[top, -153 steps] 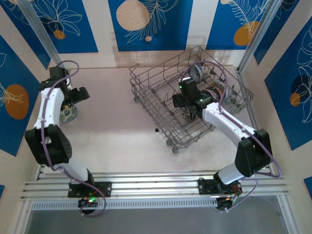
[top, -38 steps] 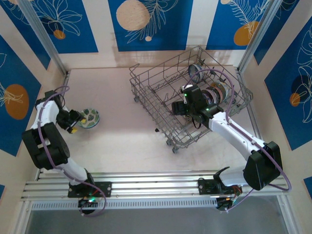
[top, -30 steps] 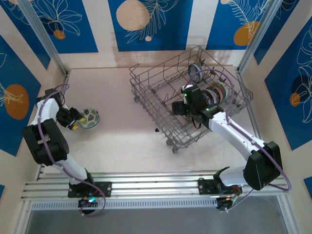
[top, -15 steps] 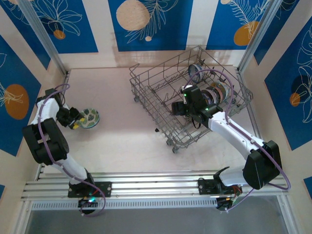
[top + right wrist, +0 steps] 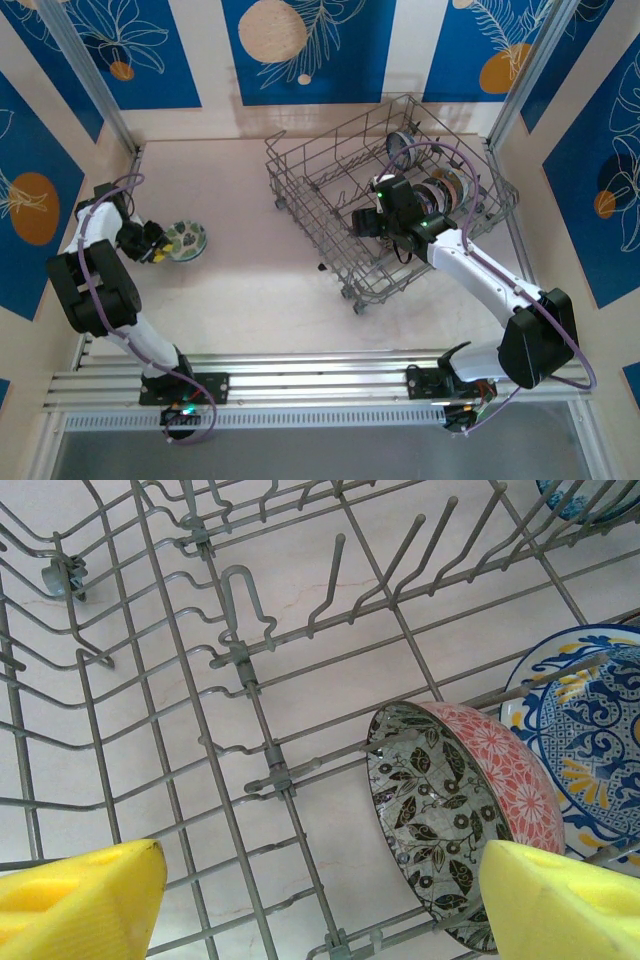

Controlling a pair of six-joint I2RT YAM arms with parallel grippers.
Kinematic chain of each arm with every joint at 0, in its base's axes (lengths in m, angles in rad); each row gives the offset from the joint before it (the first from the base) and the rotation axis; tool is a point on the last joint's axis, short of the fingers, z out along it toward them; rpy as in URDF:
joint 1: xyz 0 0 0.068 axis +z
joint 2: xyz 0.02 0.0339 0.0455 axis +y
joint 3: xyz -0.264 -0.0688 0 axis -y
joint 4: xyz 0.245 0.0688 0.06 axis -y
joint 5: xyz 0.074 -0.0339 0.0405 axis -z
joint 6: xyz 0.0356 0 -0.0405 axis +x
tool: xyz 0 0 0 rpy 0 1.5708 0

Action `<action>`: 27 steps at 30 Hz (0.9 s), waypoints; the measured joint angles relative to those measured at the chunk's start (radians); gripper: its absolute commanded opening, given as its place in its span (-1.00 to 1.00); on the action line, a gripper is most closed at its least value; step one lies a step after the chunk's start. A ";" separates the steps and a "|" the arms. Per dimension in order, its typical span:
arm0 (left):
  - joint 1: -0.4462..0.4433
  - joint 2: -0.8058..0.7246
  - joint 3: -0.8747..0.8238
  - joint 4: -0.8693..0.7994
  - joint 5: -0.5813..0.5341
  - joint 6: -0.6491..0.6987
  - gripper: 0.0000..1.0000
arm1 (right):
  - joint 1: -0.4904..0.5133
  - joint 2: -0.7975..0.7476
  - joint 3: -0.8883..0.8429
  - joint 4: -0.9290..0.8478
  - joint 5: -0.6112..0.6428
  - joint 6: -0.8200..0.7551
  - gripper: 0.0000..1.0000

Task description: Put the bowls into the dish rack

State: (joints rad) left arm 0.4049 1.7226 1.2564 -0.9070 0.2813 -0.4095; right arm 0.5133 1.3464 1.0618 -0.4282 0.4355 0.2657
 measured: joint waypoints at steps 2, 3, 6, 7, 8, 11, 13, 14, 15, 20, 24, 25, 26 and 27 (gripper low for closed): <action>0.000 0.001 -0.002 0.006 0.004 0.000 -0.65 | 0.001 0.000 0.000 0.000 0.000 0.000 0.64; 0.000 0.001 -0.003 0.007 0.007 0.000 -0.67 | 0.002 0.000 0.000 0.000 0.000 0.000 0.64; 0.001 0.001 -0.008 0.010 0.014 0.000 -0.76 | 0.003 0.000 0.000 0.000 -0.003 0.000 0.64; 0.001 0.001 -0.008 0.010 0.019 0.000 -0.79 | 0.004 0.000 0.000 0.000 -0.003 0.000 0.63; 0.001 0.001 -0.008 0.010 0.027 0.000 -0.81 | 0.005 0.000 0.000 0.000 -0.003 0.000 0.64; 0.001 0.000 -0.008 0.013 0.047 0.000 -0.89 | 0.007 0.000 0.000 -0.001 -0.003 0.000 0.63; 0.001 -0.001 -0.008 0.018 0.061 -0.001 -0.94 | 0.010 0.000 0.000 -0.004 -0.003 0.000 0.63; 0.001 -0.003 -0.008 0.021 0.068 -0.001 -0.96 | 0.011 0.000 0.000 -0.005 -0.003 0.000 0.64; 0.001 -0.005 -0.009 0.024 0.074 -0.001 -0.99 | 0.013 0.001 0.002 -0.007 -0.003 0.000 0.63; 0.001 -0.027 -0.014 0.031 0.094 -0.001 -1.00 | 0.022 0.013 0.006 -0.009 -0.003 0.000 0.63; 0.001 -0.045 -0.024 0.033 0.097 -0.001 -1.00 | 0.031 0.019 0.014 -0.014 -0.003 0.000 0.64; 0.001 -0.048 -0.027 0.033 0.097 -0.001 -1.00 | 0.033 0.019 0.017 -0.015 -0.003 0.000 0.63; 0.001 -0.052 -0.031 0.033 0.097 -0.002 -1.00 | 0.036 0.019 0.020 -0.014 -0.003 0.000 0.63; 0.001 -0.055 -0.035 0.034 0.101 -0.002 -1.00 | 0.039 0.019 0.024 -0.015 -0.003 0.000 0.64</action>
State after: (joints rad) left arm 0.4057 1.6680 1.2217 -0.8734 0.3820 -0.4114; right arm 0.5522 1.3659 1.0855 -0.4431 0.4328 0.2653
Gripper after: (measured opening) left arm 0.064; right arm 0.817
